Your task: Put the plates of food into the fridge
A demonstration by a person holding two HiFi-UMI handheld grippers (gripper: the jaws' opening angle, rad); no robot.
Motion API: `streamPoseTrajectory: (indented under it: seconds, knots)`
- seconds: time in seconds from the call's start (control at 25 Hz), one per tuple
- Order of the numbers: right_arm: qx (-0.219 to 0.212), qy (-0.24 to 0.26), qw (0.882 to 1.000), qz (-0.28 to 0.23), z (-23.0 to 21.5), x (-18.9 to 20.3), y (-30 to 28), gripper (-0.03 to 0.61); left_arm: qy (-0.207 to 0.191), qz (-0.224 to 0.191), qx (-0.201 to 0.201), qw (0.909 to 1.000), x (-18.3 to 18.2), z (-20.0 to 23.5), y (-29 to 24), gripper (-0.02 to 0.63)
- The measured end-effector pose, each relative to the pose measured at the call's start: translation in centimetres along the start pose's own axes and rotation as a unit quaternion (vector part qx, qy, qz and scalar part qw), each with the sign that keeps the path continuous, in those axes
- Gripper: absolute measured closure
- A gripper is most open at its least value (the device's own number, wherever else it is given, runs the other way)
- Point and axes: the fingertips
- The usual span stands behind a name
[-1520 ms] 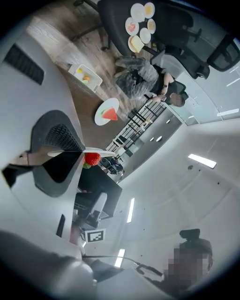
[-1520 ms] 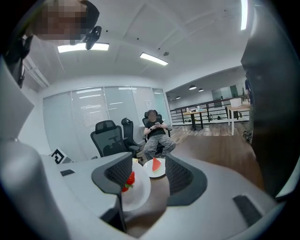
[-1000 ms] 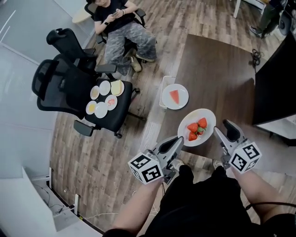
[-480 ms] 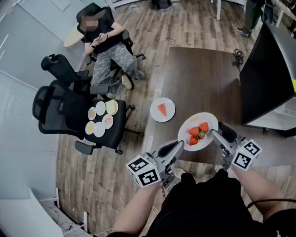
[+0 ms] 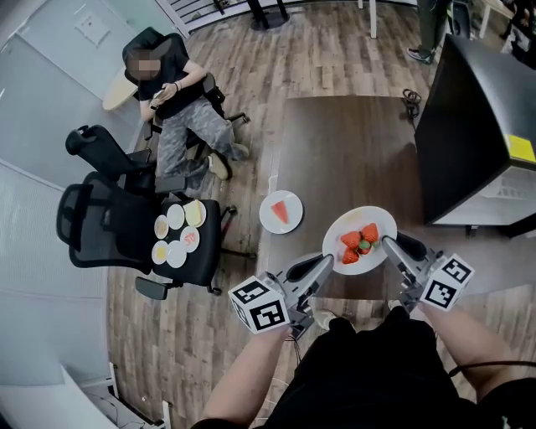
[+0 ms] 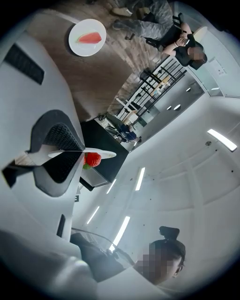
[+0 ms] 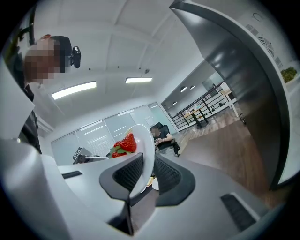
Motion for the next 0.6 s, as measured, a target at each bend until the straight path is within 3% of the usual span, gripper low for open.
streamPoseTrajectory:
  seconds: [0.4, 0.6]
  knots:
    - [-0.011, -0.020, 1.000, -0.019, 0.0, -0.9, 3.6, 0.538, -0.026, 0.025, -0.026, 0.9990, 1.8, 0.5, -2.8, 0.595]
    - [-0.034, -0.061, 0.996, -0.049, -1.6, -1.9, 8.0, 0.557, -0.031, 0.033, -0.031, 0.9985, 3.9, -1.0, -6.8, 0.588]
Point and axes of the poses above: the fingertips, and each gripper's own axes: y backward along the fingers, z to its left, x out of its underside, and after that the axes turned 2 degrees about -y, right-handed
